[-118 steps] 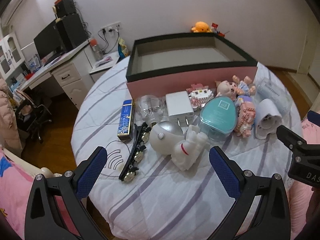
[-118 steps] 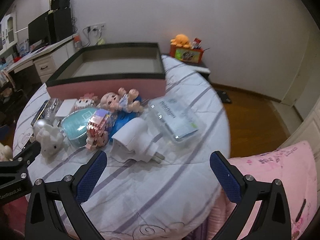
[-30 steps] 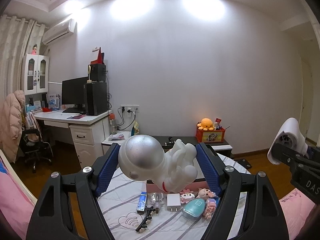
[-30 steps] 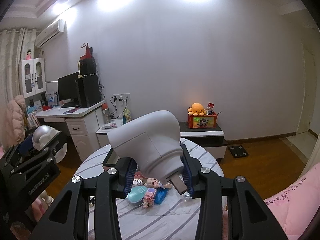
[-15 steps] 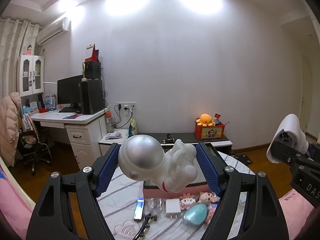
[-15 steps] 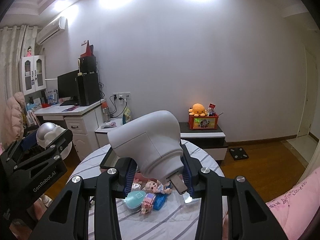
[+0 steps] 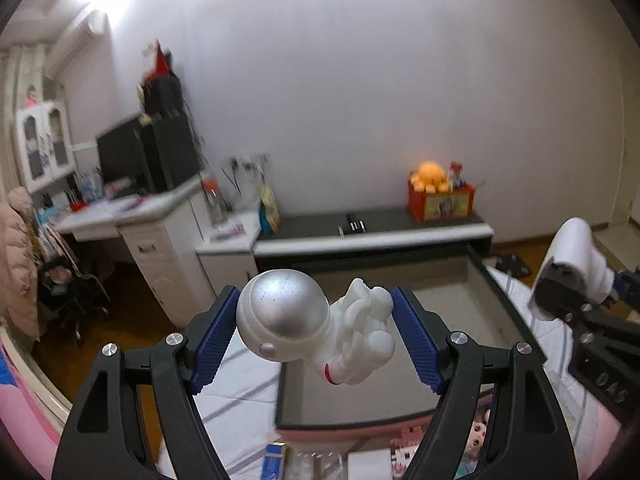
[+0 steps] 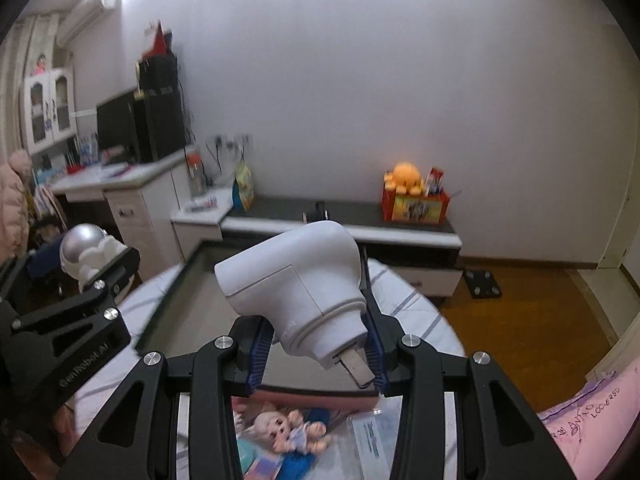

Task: Organize rigid objects
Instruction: 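Lower both items into the box and open both grippers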

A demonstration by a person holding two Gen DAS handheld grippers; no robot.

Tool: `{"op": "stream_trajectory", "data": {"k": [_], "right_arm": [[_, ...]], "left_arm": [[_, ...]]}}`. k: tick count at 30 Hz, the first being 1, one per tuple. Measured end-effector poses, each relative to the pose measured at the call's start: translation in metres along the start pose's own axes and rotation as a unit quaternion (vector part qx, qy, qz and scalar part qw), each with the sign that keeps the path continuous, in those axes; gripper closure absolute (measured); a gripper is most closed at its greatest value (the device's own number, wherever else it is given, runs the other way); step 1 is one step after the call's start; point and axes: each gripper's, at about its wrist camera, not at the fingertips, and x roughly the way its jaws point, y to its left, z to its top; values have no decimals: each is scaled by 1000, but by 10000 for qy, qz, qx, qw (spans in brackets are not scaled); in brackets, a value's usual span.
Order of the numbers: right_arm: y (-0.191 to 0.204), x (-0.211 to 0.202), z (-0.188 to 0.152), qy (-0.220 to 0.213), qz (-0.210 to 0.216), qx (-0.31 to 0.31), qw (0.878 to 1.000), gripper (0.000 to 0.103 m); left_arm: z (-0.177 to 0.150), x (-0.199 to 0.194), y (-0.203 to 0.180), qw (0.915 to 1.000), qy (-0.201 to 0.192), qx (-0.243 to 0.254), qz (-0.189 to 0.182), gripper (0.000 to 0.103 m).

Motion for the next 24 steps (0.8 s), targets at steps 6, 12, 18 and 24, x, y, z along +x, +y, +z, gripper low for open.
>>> {"op": "stream_trajectory", "data": {"k": [6, 12, 18, 24], "right_arm": [[-5, 67, -10, 747, -60, -116, 9971, 61], [-4, 96, -12, 1088, -7, -266, 9937, 61], [-6, 103, -10, 1159, -34, -268, 9929, 15], [-12, 98, -7, 1092, -116, -185, 9938, 15]], "left_arm": [[-8, 67, -6, 9973, 721, 80, 52, 25], [-20, 100, -7, 9924, 1220, -4, -152, 25], [-26, 110, 1, 9878, 1515, -264, -244, 7], [-31, 106, 9, 9864, 1506, -535, -383, 2]]}}
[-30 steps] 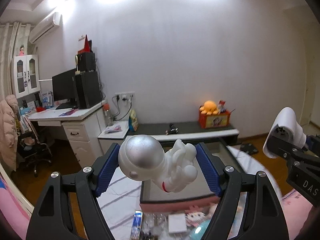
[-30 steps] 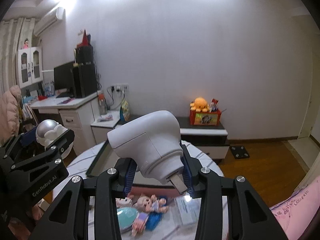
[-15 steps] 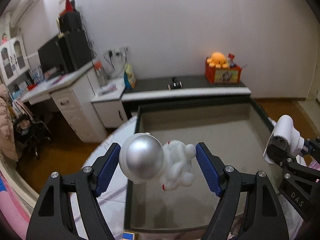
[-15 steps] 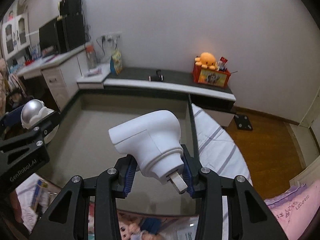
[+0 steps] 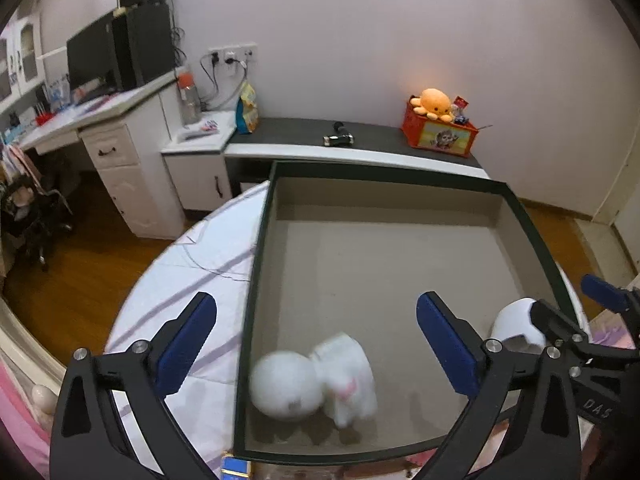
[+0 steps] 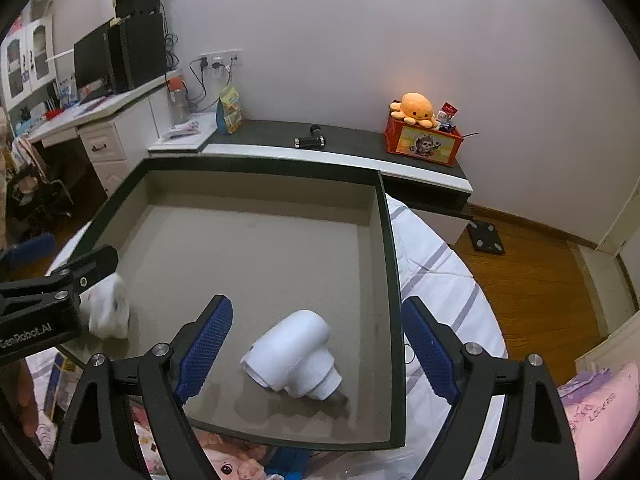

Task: Organize rigid objects
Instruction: 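Lower both items into the box and open both grippers, then withdraw both grippers from the box back over the table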

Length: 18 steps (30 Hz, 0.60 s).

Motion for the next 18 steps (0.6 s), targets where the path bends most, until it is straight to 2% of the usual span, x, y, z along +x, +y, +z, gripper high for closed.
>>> {"op": "stream_trajectory", "data": {"k": [8, 13, 18], "right_arm": [[-5, -6, 1, 31, -32, 164, 9999, 15], [-9, -43, -1, -329, -36, 289, 9990, 15], [-2, -101, -13, -805, -113, 352, 9961, 15]], "left_arm": [[-4, -19, -7, 9985, -328, 261, 348, 1], [-6, -54, -5, 9976, -603, 258, 210, 1], [-15, -108, -1, 9942, -1050, 243, -63, 1]]}}
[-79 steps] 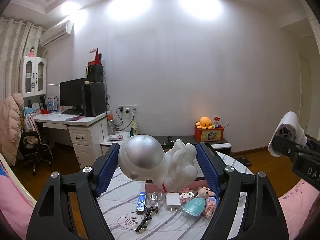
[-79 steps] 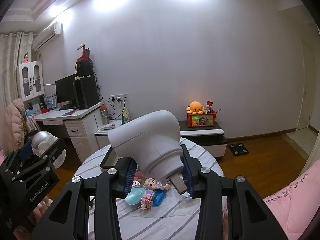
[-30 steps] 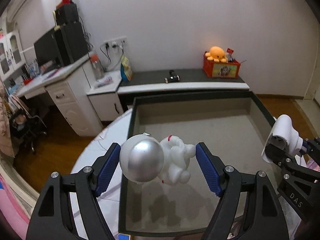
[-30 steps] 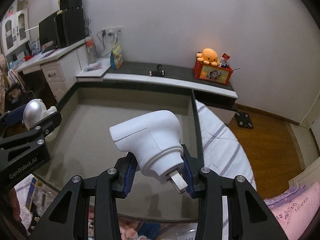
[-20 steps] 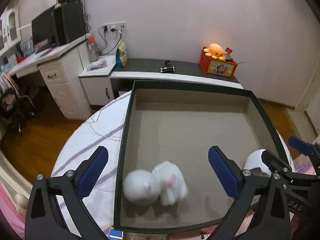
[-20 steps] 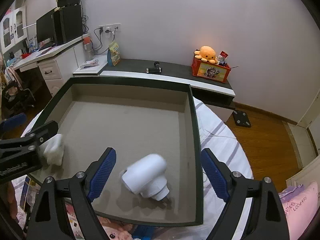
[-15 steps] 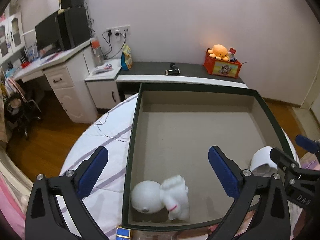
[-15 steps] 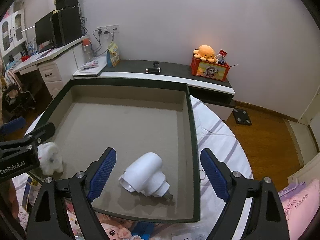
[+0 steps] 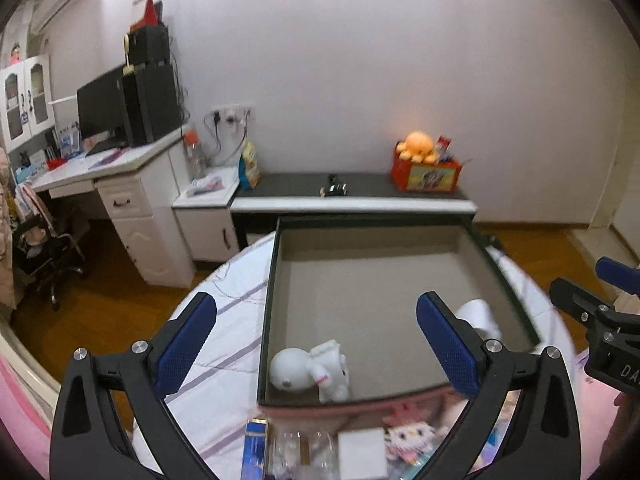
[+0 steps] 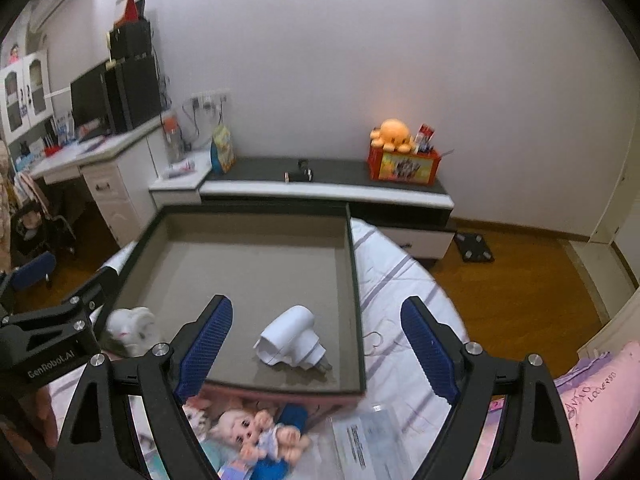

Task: Organize rigid objects
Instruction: 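Withdraw both grippers from the box back over the table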

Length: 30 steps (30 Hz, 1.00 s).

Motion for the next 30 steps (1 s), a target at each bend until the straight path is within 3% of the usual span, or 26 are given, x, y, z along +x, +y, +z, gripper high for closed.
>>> {"op": "stream_trajectory", "data": {"k": [9, 13, 18, 23, 30], "right_arm": [[7, -118, -25, -951, -9, 64, 9954, 15], [12, -165, -40, -1418, -92, -16, 9898, 0], [21, -221, -58, -2061, -115, -131, 9784, 0], [31, -254, -73, -2416, -206, -265, 9698, 0], [28, -269, -90, -2453, -191, -144, 9691, 0]], "left_arm": [[-18, -118, 5, 9953, -964, 115, 25, 0], [-28, -165, 4, 9906, -1361, 166, 30, 0], [-39, -217, 3, 9824, -1849, 228, 110, 0], [-52, -257, 2, 9759, -2160, 207, 249, 0], [-72, -290, 0, 9710, -2361, 133, 354, 0]]}}
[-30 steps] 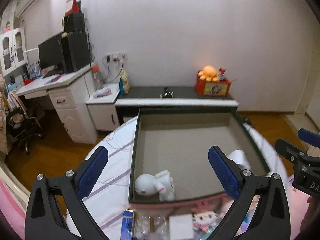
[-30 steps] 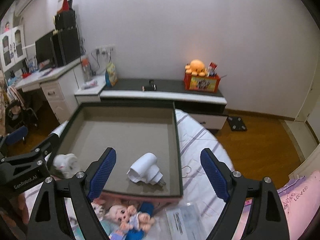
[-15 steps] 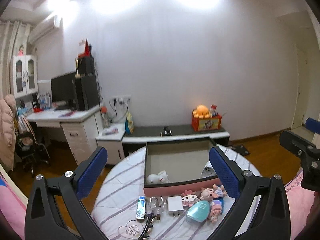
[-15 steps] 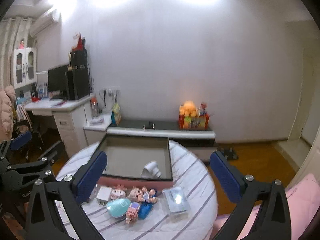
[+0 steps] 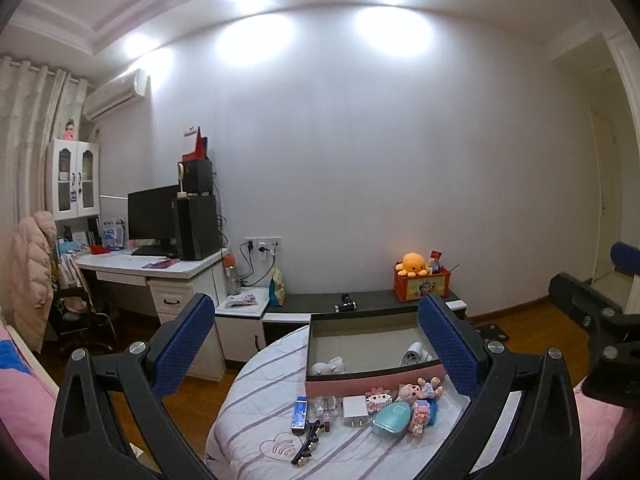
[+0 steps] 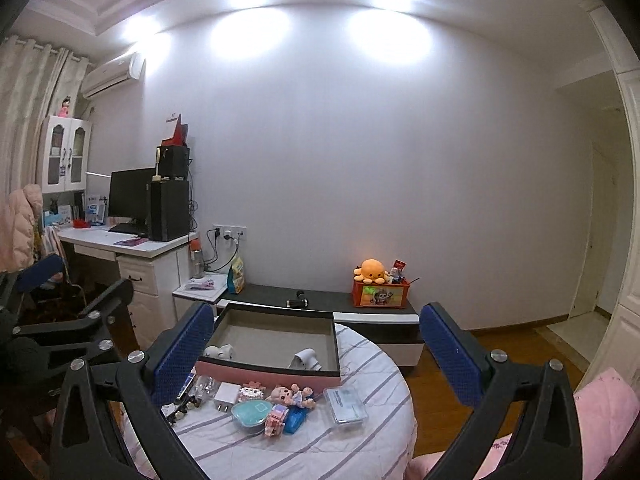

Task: Organize rigid objects
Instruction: 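Withdraw both grippers from the box back over the table, then grasp the black hair clips with the left gripper while the right grasps the clear flosser box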

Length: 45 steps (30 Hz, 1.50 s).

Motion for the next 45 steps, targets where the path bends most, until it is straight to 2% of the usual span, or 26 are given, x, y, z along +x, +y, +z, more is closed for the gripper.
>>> {"op": "stream_trajectory", "data": {"k": [9, 16, 21, 25, 28, 33, 37, 42, 45], "right_arm": [[-4, -9, -14, 162, -33, 32, 9999, 0], [-4, -6, -15, 206, -49, -6, 9998, 0], [-6, 11, -21, 426, -51, -10, 9991, 0], [-10, 47, -37, 913, -174, -92, 9956, 0], [-16, 84, -56, 1447, -331, -116, 9888, 0], [-33, 150, -106, 2521, -607, 18, 9658, 0], [-42, 184, -139, 3084, -731, -26, 9484, 0], [-53, 219, -170, 3535, -781, -97, 9321, 0], [-56, 237, -185, 3707, -802, -185, 9251, 0]], "left_arm": [[-7, -17, -12, 9997, -22, 222, -27, 0], [-11, -11, -9, 9997, 84, 212, 6, 0], [-24, 16, -5, 9986, 455, 223, 181, 0], [-49, 53, -1, 9937, 1051, 257, 279, 0], [-77, 88, 3, 9839, 1757, 237, 245, 0], [-137, 144, 7, 9569, 2882, 238, 273, 0], [-170, 170, 11, 9405, 3373, 200, 363, 0], [-199, 197, 13, 9238, 3804, 129, 412, 0], [-217, 210, 16, 9098, 4120, 60, 489, 0]]}}
